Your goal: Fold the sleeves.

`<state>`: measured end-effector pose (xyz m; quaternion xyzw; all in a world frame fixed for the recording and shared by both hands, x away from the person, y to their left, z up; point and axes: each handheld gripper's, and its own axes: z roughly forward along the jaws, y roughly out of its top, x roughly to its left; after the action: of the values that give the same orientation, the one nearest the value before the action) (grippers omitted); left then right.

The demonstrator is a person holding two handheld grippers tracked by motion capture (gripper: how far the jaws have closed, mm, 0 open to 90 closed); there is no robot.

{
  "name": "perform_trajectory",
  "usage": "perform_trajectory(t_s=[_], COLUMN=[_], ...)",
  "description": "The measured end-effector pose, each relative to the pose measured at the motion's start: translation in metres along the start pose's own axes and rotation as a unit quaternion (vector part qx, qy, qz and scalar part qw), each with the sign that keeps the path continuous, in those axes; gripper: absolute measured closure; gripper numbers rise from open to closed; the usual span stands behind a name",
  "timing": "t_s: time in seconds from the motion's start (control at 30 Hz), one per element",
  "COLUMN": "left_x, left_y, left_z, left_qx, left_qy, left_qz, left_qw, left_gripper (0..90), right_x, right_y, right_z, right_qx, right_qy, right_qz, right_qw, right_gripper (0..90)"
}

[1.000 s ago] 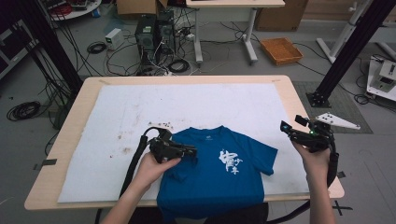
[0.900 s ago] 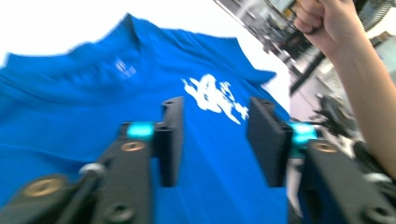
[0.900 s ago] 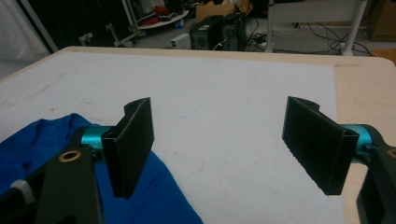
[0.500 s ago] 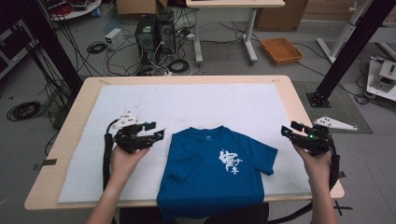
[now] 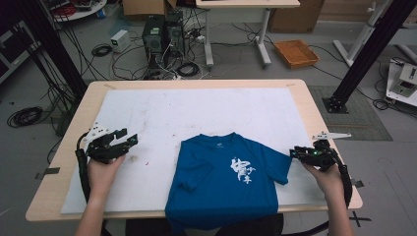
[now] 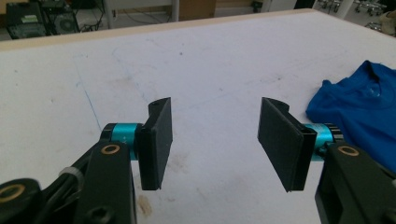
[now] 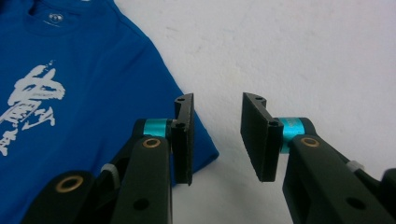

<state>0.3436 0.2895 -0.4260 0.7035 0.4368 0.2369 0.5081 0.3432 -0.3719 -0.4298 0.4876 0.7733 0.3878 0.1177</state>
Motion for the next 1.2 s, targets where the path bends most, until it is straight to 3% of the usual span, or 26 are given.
perform_trajectory(t_s=[0.37,0.53,0.6,0.77,0.83,0.87,0.97,1.0,1.07,1.1,1.13,1.17,1.2], left_x=[-0.005,-0.006,-0.007,-0.009,-0.01,-0.011,-0.013,-0.014,-0.017,-0.017,-0.018,-0.02,-0.02], left_y=[0.001,0.002,0.002,0.003,0.003,0.004,0.004,0.005,0.005,0.005,0.006,0.006,0.007], left_z=[0.002,0.003,0.003,0.004,0.005,0.005,0.007,0.008,0.01,0.01,0.01,0.011,0.012], left_qx=[-0.001,-0.002,-0.001,-0.001,-0.001,0.0,0.001,0.003,0.003,0.005,0.005,0.006,0.006], left_qy=[-0.012,-0.015,-0.017,-0.021,-0.024,-0.025,-0.032,-0.033,-0.035,-0.037,-0.04,-0.043,-0.043], left_qz=[0.006,0.006,0.006,0.007,0.01,0.01,0.012,0.012,0.014,0.016,0.018,0.017,0.018], left_qw=[0.9999,0.9999,0.9998,0.9998,0.9997,0.9996,0.9994,0.9994,0.9993,0.9992,0.999,0.9989,0.9989], left_gripper=[45.1,45.0,45.0,45.0,45.0,45.0,45.1,45.1,45.1,45.1,45.1,45.1,45.0], right_x=[0.0,0.002,0.004,0.009,0.016,0.027,0.049,0.049,0.074,0.074,0.091,0.091,0.108], right_y=[-0.003,-0.004,-0.004,0.004,0.01,0.017,0.03,0.03,0.041,0.041,0.047,0.047,0.052], right_z=[0.006,0.013,0.011,0.003,-0.002,-0.006,-0.007,-0.007,-0.003,-0.003,0.001,0.001,0.007], right_qx=[0.018,0.035,0.036,0.017,0.005,-0.002,-0.003,-0.003,-0.01,-0.01,-0.016,-0.016,-0.021], right_qy=[0.001,-0.008,0.001,0.024,0.039,0.055,0.07,0.07,0.085,0.085,0.092,0.092,0.096], right_qz=[0.005,-0.011,-0.017,-0.002,0.002,0.007,-0.002,-0.002,-0.012,-0.012,-0.014,-0.014,-0.02], right_qw=[0.9998,0.9993,0.9992,0.9996,0.9992,0.9985,0.9976,0.9976,0.9963,0.9963,0.9955,0.9955,0.9949], right_gripper=[65.7,77.6,89.0,89.3,89.3,89.3,89.3,89.3,89.2,89.2,89.2,89.2,89.1])
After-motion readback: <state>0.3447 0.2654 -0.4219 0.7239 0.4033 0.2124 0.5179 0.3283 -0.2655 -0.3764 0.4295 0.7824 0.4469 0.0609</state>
